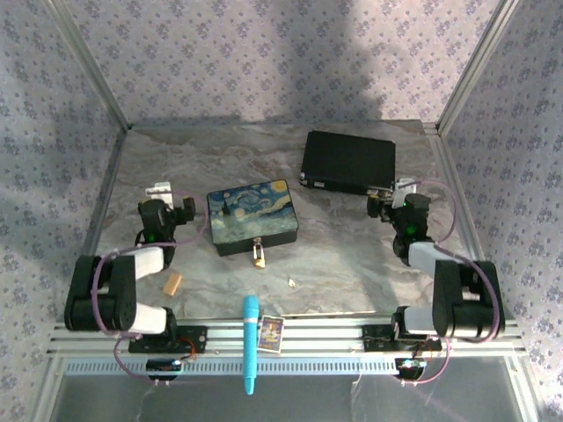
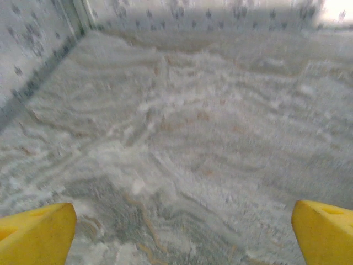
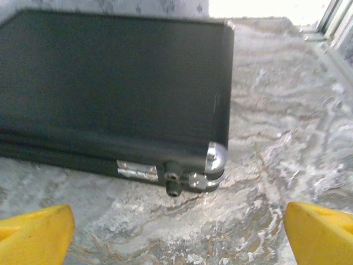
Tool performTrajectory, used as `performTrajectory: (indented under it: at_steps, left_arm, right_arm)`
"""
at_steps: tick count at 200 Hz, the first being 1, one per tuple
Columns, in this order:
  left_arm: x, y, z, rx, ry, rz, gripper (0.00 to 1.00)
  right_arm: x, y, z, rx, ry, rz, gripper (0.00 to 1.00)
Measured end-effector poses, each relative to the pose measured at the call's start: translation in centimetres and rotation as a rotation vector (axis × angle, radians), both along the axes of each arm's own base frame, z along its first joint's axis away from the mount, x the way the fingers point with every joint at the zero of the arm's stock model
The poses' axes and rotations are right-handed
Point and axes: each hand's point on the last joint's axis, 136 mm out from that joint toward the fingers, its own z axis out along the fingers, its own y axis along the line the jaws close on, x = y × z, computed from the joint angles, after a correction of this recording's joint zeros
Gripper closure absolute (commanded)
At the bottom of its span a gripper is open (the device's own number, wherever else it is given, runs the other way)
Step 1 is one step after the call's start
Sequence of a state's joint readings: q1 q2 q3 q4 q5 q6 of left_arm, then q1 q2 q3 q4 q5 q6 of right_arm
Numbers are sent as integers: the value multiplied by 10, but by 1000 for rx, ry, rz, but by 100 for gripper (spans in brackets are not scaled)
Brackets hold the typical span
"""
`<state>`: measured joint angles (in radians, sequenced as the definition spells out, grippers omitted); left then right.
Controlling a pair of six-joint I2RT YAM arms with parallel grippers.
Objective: Unlock the padlock with the key
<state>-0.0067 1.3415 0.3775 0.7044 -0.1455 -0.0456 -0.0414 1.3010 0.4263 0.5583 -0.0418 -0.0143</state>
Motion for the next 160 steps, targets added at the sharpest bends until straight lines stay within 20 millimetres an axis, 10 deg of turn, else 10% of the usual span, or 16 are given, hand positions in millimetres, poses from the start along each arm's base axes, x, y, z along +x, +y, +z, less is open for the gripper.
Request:
performTrajectory:
  at_steps: [47,100,160]
  left_arm:
    - [-5,-6,57,-135,-73,8,0]
    - [-25,-30,74,-598,-46,30,0]
    - [-72,-150,75,-682,279,-221,0]
  right_arm:
    - [-14,5,54,150,-45,-35,1]
    - [-28,38,51,369,142,47,1]
    - [-89,145,22,323,406,302,8]
